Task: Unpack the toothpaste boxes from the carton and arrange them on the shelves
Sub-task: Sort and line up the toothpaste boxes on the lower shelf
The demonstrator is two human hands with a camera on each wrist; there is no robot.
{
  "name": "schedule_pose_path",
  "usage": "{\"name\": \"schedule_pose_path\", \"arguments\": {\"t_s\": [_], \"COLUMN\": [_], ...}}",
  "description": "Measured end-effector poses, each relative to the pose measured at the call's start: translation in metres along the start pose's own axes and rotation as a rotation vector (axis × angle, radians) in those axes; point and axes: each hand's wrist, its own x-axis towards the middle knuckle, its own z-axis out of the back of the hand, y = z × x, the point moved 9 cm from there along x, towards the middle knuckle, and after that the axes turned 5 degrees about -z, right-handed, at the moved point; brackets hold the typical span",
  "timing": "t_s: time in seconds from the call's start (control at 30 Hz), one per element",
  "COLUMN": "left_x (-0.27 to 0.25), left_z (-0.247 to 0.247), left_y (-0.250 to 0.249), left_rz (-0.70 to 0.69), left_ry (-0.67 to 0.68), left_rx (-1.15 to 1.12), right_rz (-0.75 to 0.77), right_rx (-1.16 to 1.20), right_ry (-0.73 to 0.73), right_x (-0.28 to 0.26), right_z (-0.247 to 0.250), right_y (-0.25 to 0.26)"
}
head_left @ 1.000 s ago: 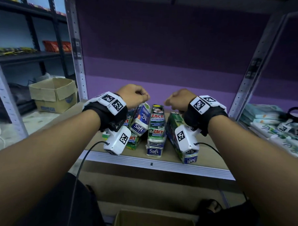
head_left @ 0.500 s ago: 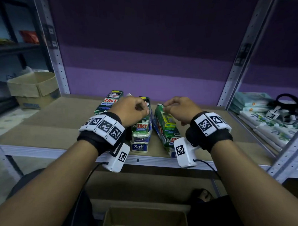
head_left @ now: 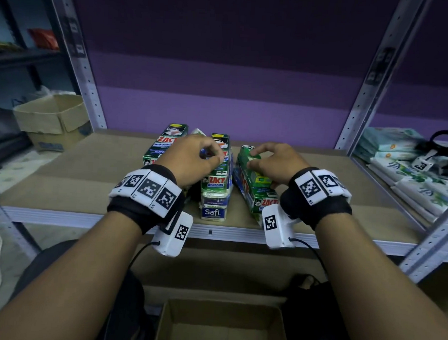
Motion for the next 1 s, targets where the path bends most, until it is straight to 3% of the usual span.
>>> {"name": "schedule_pose_path", "arguments": {"t_s": [0.23,0.5,0.73,1.0], "left_x": [-0.004,-0.019,-0.035,-0.045], "left_z": [0.034,0.076,0.087,0.074], "left_y": [0.006,0.039,0.092,0.121], "left_rz": [0.009,0.078,0.296,0.421], "left_ry": [-0.138,-0.280,-0.255,-0.168], "left_rx": [0.014,0.104,-0.015,-0.149], "right_rz": [-0.004,0.135,0.176,0.198], "right_rx": [0.207,0.325,0.330,0.295], "right_ry": [-0.019,-0.030,0.047,0.062], "right_x": [-0.002,-0.011,-0.013,-0.006], "right_z": [0.006,-0.007,-0.047,-0.092], "right_y": [0.010,0.054,0.090,0.119]}}
